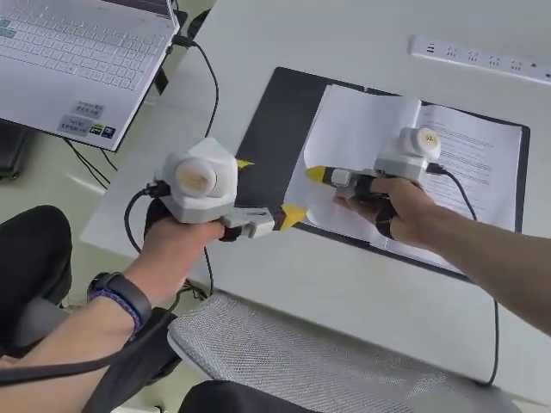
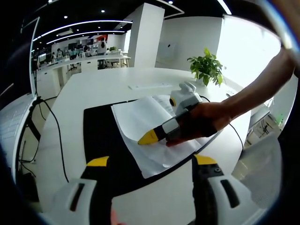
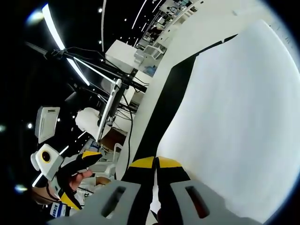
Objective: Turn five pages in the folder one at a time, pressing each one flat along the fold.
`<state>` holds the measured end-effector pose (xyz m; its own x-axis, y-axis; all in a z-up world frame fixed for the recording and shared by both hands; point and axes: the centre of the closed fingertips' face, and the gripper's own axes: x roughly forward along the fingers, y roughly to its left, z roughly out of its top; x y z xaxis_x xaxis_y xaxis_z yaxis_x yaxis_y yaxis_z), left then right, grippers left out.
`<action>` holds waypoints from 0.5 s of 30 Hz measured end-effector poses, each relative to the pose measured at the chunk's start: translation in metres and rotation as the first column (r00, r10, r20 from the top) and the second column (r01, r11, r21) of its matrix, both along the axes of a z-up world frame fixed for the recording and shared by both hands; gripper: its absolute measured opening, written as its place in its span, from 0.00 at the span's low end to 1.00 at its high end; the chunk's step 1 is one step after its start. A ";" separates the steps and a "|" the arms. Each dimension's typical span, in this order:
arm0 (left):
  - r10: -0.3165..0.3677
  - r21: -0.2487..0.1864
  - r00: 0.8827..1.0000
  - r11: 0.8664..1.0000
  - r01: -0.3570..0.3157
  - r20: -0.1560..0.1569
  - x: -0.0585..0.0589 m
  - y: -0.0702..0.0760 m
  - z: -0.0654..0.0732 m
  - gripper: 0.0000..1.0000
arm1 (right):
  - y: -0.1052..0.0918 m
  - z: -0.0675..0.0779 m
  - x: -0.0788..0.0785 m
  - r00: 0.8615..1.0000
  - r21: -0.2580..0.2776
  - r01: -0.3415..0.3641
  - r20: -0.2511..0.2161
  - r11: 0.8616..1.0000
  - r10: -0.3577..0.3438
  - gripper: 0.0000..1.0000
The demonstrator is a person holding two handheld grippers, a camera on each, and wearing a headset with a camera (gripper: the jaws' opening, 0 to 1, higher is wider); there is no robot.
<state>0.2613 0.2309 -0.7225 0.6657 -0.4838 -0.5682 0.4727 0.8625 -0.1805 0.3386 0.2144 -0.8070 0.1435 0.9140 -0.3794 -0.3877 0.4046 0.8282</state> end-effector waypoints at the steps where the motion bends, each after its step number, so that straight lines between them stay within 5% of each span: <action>1: 0.001 -0.001 1.000 1.000 -0.001 -0.007 0.000 0.000 -0.003 0.69 | -0.001 -0.001 0.000 1.000 -0.008 -0.002 0.005 1.000 0.002 0.00; 15: -0.014 -0.009 1.000 1.000 0.014 -0.009 0.014 -0.015 -0.007 0.59 | -0.008 0.026 -0.005 0.999 0.033 0.010 0.036 0.999 -0.011 0.12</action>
